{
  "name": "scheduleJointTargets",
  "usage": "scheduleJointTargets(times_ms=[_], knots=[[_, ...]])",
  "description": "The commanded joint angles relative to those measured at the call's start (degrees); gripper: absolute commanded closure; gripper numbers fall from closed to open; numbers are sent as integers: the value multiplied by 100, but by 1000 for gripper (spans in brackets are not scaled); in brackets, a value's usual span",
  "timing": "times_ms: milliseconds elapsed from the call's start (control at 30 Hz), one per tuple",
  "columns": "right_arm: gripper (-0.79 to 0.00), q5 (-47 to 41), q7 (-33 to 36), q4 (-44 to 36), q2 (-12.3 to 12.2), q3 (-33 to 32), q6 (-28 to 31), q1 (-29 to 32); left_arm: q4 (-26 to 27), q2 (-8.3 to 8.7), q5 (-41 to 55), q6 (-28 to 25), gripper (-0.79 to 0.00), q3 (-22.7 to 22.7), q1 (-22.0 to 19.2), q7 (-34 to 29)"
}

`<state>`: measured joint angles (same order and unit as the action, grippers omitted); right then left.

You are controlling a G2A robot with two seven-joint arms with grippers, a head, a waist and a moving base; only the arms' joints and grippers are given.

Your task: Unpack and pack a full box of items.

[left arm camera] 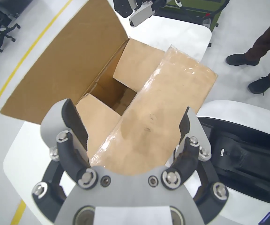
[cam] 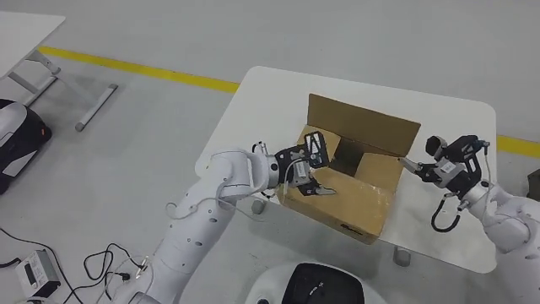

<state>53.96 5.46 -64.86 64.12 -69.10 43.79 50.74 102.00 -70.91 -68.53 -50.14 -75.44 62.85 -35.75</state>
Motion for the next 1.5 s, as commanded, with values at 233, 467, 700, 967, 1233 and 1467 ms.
scheduleJointTargets(times_ms=[233, 467, 700, 967, 1233, 1467], knots=[[-785, -64, -417, -1575, -291, -1091, 102, 1948, -25, -1, 5, -20, -785, 43, -31, 3], [-785, 259, -699, -2019, -338, -1345, -105, 2467, -142, -15, 58, 112, -785, 301, -63, 69], [-785, 290, -613, -2015, -361, -1434, -135, 2579, -961, -176, 1204, 938, -785, 1274, -1449, -2166], [-785, 248, -684, -2102, -396, -1660, -161, 2806, -1952, -293, 2346, 1260, -785, 2736, -2777, -3101], [-785, 229, -709, -2188, -407, -1719, -190, 2946, -1966, -283, 2336, 1232, -785, 2828, -2837, -3073], [-785, 233, -676, -2267, -405, -1682, -198, 2982, -1954, -282, 2316, 1278, -785, 2819, -2804, -2980]])
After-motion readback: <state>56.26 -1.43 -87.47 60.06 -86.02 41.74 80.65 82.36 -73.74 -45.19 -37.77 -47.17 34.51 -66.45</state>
